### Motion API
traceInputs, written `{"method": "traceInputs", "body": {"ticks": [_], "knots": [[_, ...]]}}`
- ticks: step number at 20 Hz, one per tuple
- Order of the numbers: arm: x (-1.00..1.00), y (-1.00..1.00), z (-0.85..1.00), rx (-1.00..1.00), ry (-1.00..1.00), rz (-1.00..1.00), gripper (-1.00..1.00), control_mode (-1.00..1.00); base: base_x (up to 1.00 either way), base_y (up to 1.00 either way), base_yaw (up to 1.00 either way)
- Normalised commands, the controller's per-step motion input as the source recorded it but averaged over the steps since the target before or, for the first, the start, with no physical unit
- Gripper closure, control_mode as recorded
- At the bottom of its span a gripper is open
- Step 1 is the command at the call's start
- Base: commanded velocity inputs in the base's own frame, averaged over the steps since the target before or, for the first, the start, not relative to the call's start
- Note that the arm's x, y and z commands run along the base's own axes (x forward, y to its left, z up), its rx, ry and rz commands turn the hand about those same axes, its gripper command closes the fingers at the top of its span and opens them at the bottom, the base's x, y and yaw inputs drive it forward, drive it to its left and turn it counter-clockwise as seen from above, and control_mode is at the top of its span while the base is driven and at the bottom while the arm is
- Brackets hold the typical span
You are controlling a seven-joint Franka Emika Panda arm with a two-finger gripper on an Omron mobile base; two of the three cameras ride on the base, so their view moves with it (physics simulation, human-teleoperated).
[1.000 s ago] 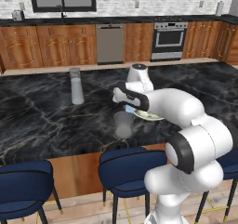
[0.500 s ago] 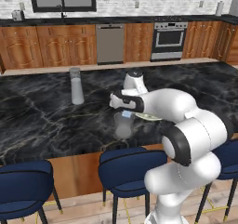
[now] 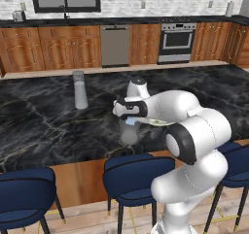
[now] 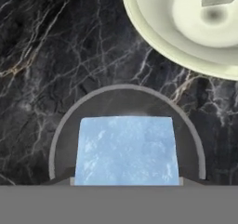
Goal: There are two ice cubes in the ice bowl. Place both ice cubes in the glass cup.
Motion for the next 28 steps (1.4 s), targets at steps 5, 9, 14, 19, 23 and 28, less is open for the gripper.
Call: {"method": "traceInputs", "body": {"ticks": [5, 9, 14, 19, 23, 28], "knots": [[0.13, 0.00, -0.11, 0.00, 0.00, 0.00, 1.00, -1.00, 0.00, 0.00, 0.00], [0.31, 0.10, -0.09, 0.00, 0.00, 0.00, -1.00, -1.00, 0.00, 0.00, 0.00], [0.23, 0.05, -0.02, 0.00, 0.00, 0.00, -1.00, -1.00, 0.00, 0.00, 0.00], [-0.19, -0.01, 0.49, 0.01, -0.15, 0.00, -1.00, -1.00, 0.00, 0.00, 0.00], [-0.60, -0.22, 0.93, 0.00, -0.06, -0.08, -1.00, -1.00, 0.00, 0.00, 0.00], [-0.30, -0.78, 0.62, 0.00, -0.05, -0.01, -1.00, -1.00, 0.00, 0.00, 0.00]]}}
